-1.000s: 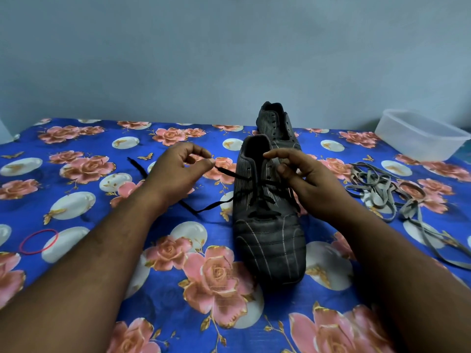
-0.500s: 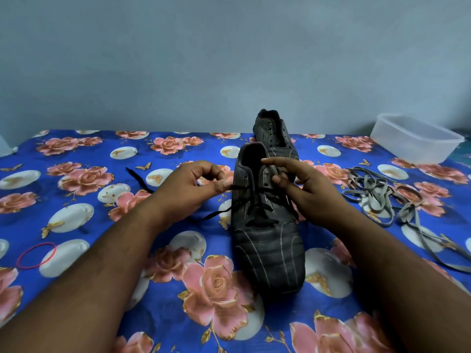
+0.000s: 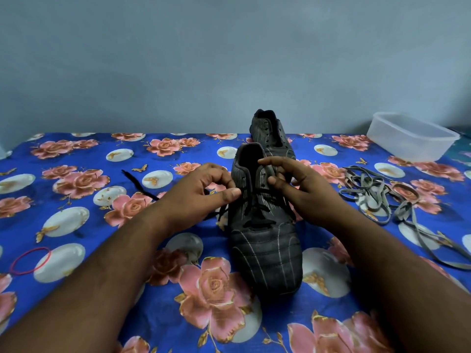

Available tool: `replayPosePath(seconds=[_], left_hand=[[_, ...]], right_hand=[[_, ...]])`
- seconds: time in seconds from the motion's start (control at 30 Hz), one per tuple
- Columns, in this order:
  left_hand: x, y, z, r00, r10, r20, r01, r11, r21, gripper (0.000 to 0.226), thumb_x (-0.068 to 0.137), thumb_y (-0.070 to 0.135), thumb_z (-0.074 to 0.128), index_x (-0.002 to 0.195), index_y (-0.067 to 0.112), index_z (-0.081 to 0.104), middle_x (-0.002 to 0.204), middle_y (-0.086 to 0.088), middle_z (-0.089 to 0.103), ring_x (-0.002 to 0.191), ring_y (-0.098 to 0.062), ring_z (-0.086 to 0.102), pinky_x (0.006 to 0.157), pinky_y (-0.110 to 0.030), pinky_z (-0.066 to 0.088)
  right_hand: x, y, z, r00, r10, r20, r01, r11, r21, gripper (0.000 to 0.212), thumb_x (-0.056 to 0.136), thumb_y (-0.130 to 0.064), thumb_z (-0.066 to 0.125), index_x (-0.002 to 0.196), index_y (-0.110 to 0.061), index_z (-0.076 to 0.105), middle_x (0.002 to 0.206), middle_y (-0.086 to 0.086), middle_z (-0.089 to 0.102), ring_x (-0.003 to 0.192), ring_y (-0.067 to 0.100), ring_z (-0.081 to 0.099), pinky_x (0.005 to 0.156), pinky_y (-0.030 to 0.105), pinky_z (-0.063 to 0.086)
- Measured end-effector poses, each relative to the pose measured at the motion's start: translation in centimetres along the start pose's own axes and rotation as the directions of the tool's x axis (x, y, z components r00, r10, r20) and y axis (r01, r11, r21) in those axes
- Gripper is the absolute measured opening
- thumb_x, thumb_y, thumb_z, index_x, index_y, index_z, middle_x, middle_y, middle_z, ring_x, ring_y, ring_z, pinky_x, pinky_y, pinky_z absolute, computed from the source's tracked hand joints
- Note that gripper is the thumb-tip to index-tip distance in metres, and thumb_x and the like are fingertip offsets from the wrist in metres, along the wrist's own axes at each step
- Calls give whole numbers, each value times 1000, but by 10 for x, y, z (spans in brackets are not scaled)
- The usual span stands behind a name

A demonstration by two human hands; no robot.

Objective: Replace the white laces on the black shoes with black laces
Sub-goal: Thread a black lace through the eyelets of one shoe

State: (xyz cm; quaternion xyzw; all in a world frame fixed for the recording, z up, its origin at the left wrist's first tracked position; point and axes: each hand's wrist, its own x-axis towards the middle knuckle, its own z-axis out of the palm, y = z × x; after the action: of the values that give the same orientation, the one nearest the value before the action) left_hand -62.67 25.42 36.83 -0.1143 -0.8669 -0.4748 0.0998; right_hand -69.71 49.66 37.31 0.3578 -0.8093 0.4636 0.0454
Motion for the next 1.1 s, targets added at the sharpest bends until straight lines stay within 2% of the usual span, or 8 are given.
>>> replayPosePath(seconds=[0.13,0.3,0.4,0.5,0.57,0.67,0.83,1.1], left_hand=[[1,-3,-7,995,-77,-64,73,995,-65,9,94,25,71,90,19,67,98,9,67,102,1,60,88,-19,40],[6,-16,-23,908,-321,-269,276,942,-193,16,98,25,65,92,9,65,77,-15,52,62,-19,50,53,-26,46],[9,-25,-29,844,-365,-393,331,931,-153,20,96,30,67,97,10,68,72,-10,51,49,-11,51,45,-26,50],[9,-29,-24,873,-273,-405,260,962,-87,19,91,47,70,99,30,68,93,6,58,88,-16,60,76,-45,59],[6,-22,-19,935,-109,-338,146,985,86,28,88,61,65,104,39,66,111,23,55,120,-13,49,101,-40,44],[3,-9,-7,987,78,-143,-43,972,231,36,80,71,53,97,43,67,114,23,58,120,-1,44,102,-20,30],[3,-6,0,993,96,-74,-78,973,218,20,82,53,66,88,34,70,115,17,59,117,1,45,91,-3,27],[7,-34,-27,949,-72,-307,172,934,312,27,82,67,59,82,40,63,112,13,57,120,-22,50,99,-54,45]], right_hand=[[2,4,0,1000,-5,4,5,1000,-6,33,102,-18,59,127,-39,61,76,-8,44,65,9,48,61,14,46],[2,5,0,1000,-20,-6,20,1000,1,32,101,-14,60,128,-32,62,75,-5,43,66,4,44,64,12,41],[2,5,0,1000,-14,7,14,999,29,33,101,-14,60,128,-32,62,77,0,43,66,7,45,63,23,48],[2,6,0,1000,-16,12,16,999,39,33,101,-14,60,127,-36,62,77,0,44,66,8,46,64,25,48],[2,7,-1,1000,-17,11,16,999,34,34,101,-15,61,127,-37,62,78,-1,44,67,8,47,64,22,48],[2,7,-1,1000,-9,12,9,1000,26,34,101,-15,61,128,-35,62,79,1,46,67,8,48,64,16,45],[2,6,-1,1000,-4,16,4,999,36,34,101,-15,61,129,-34,62,78,1,45,66,6,47,63,15,44],[1,4,-3,1000,-7,15,7,1000,2,32,101,-16,60,128,-34,61,79,2,44,72,5,44,68,10,38]])
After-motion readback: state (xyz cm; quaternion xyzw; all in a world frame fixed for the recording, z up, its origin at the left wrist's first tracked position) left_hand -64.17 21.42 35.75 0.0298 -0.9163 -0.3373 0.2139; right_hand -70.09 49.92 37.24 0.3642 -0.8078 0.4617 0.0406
